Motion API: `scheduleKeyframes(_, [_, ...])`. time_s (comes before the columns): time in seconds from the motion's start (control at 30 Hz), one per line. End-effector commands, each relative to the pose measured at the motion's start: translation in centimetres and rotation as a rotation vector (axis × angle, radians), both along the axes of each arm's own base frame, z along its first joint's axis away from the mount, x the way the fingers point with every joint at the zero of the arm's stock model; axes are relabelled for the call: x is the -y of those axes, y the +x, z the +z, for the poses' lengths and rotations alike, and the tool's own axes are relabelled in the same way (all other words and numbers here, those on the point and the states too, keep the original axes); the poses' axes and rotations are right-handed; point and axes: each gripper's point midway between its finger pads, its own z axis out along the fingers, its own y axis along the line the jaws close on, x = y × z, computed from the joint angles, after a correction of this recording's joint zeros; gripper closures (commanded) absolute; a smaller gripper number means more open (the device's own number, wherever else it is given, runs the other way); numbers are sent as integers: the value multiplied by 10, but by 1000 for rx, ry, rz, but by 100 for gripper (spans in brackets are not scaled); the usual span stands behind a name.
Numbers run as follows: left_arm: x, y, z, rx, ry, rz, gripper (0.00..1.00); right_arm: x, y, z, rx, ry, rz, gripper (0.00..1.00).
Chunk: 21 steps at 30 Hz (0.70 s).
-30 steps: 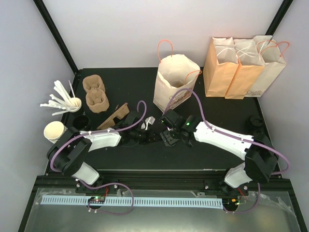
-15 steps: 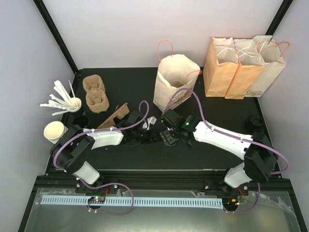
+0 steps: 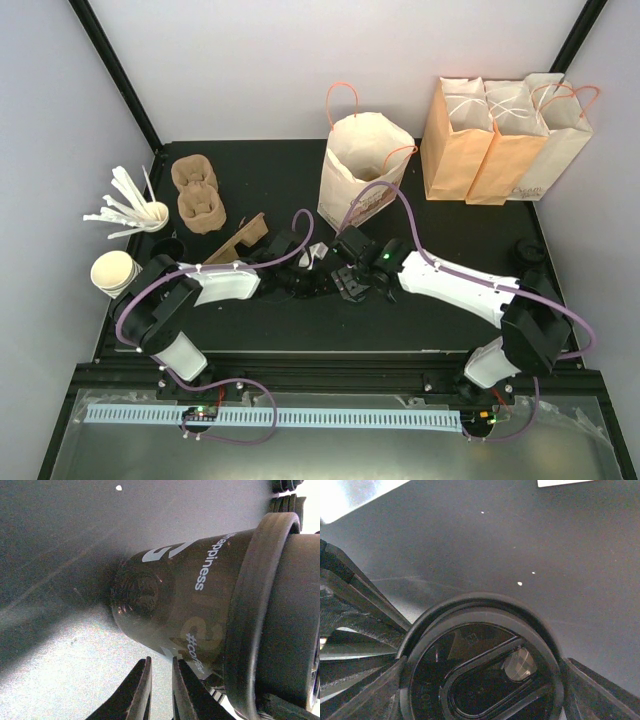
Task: Pack the takeout coffee
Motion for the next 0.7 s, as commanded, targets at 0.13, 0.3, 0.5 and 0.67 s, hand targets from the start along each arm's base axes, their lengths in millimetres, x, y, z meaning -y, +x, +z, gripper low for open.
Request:
scheduleKeyframes(0.13, [18, 14, 27, 93, -59, -20, 85, 38, -37, -41, -144, -116, -23, 17])
scheduleKeyframes(0.3, [18, 14, 30, 99, -60, -15, 84, 31, -23, -22, -65, -77, -31, 17])
scheduleKeyframes(0.5, [13, 15, 37, 118, -47, -1, 82, 22, -3, -1, 35, -47, -36, 17])
scheduleKeyframes(0.67, [6, 14, 42, 135, -26, 13, 80, 18, -3, 6, 58, 2, -35, 18])
